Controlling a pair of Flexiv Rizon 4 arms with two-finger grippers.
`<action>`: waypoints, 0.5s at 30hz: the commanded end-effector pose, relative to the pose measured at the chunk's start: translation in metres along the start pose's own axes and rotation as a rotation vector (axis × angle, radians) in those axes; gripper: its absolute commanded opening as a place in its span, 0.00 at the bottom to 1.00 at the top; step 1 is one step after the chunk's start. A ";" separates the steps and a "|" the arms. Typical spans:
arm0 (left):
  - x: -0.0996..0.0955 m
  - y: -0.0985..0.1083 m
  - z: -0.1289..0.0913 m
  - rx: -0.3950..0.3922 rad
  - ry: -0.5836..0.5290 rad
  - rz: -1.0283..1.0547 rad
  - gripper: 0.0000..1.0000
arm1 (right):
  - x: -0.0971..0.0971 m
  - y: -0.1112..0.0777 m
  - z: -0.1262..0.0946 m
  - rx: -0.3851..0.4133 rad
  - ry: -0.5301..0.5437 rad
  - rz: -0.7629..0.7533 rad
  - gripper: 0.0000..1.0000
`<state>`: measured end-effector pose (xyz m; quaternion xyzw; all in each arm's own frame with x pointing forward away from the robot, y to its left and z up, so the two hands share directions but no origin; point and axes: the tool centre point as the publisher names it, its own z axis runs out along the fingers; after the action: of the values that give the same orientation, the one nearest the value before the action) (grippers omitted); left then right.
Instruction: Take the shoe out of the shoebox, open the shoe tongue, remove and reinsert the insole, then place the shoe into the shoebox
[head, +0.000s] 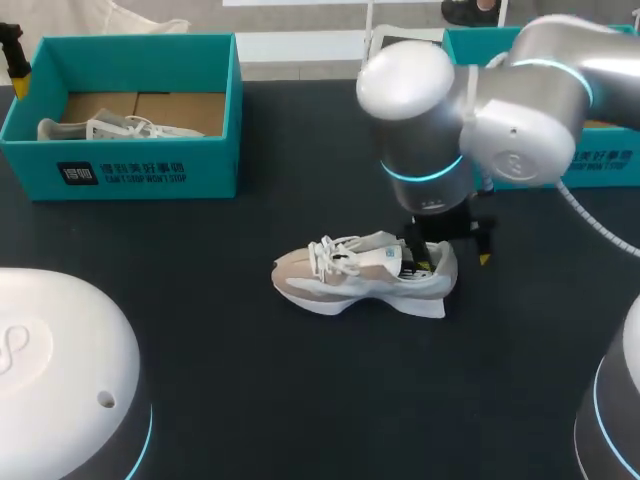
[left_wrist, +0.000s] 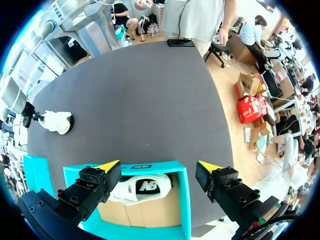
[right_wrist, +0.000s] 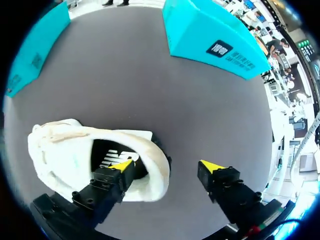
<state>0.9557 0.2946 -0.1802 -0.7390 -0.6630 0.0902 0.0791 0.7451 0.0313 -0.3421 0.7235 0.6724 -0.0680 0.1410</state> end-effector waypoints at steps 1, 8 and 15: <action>0.000 0.000 0.000 0.000 0.002 0.001 1.00 | -0.031 -0.002 -0.056 -0.042 0.082 -0.052 1.00; 0.000 0.000 0.000 0.000 0.002 0.001 1.00 | -0.023 0.002 -0.103 -0.041 0.139 -0.453 1.00; 0.000 0.000 0.000 0.000 0.002 0.001 1.00 | -0.020 0.002 -0.106 -0.015 0.163 -0.482 1.00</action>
<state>0.9557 0.2945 -0.1802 -0.7390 -0.6630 0.0902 0.0791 0.7299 0.0470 -0.2341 0.5604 0.8229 -0.0373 0.0865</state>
